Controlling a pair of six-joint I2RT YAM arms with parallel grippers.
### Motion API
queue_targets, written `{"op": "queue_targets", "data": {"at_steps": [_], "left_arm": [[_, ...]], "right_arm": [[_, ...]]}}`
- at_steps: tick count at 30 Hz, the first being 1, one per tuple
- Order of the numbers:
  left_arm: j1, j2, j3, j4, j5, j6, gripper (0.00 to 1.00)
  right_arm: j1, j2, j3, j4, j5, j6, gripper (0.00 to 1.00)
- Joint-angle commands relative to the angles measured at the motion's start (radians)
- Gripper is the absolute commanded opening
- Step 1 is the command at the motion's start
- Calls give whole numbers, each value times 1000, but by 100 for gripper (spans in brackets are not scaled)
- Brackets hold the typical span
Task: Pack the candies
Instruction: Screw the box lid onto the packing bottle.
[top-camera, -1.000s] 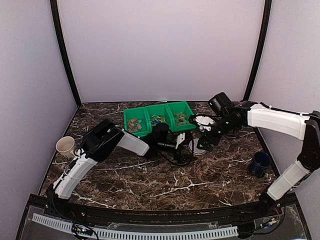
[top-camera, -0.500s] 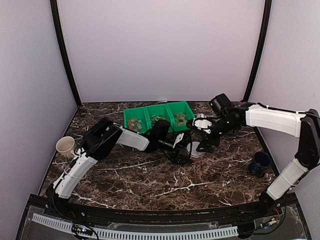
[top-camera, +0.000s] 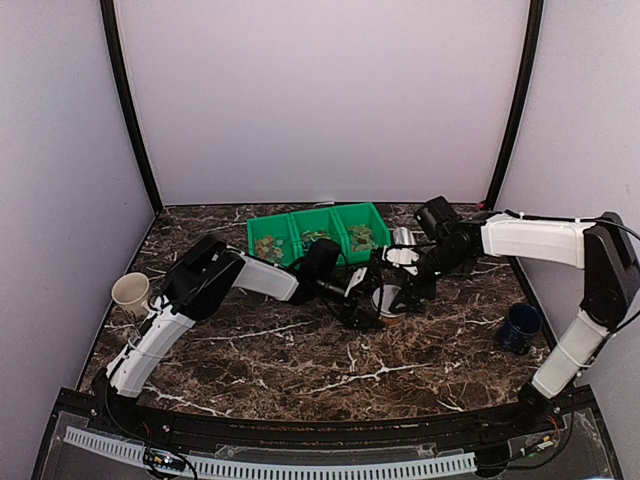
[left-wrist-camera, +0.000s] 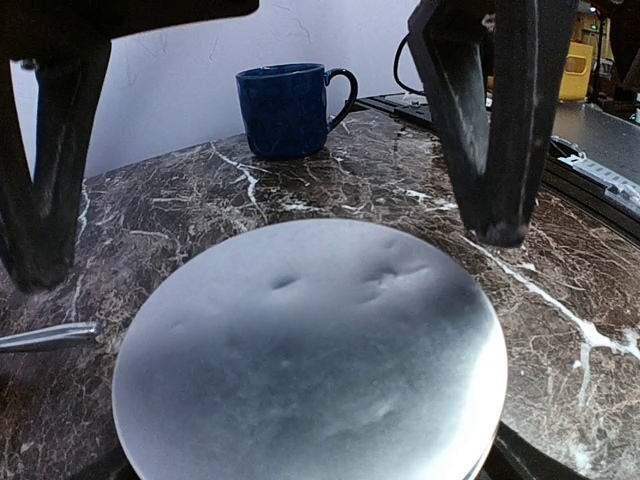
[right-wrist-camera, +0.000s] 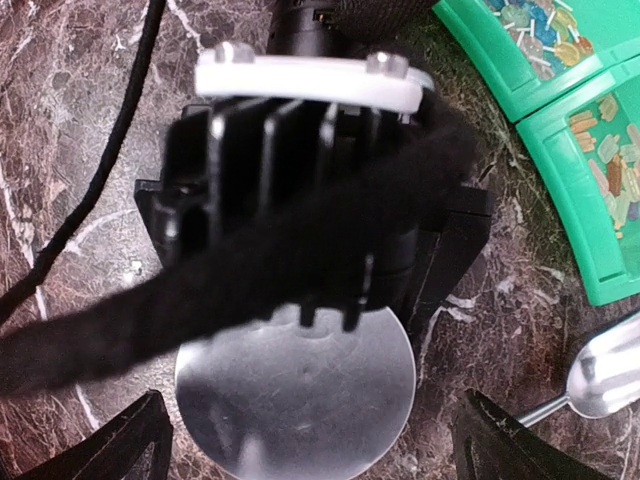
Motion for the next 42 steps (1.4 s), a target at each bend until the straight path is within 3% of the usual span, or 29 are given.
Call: {"op": "queue_targets", "data": {"at_steps": [1, 14, 25, 42], "left_arm": [[-6, 153, -90, -288, -71, 75, 89], [-6, 159, -87, -276, -82, 60, 89], [-6, 163, -87, -272, -89, 55, 89], [-6, 164, -87, -267, -93, 50, 89]], "right_arm": [[-9, 39, 25, 12, -37, -16, 97], [-12, 62, 19, 13, -67, -8, 100], [-11, 80, 34, 9, -75, 11, 92], [-11, 84, 36, 9, -75, 31, 88]]}}
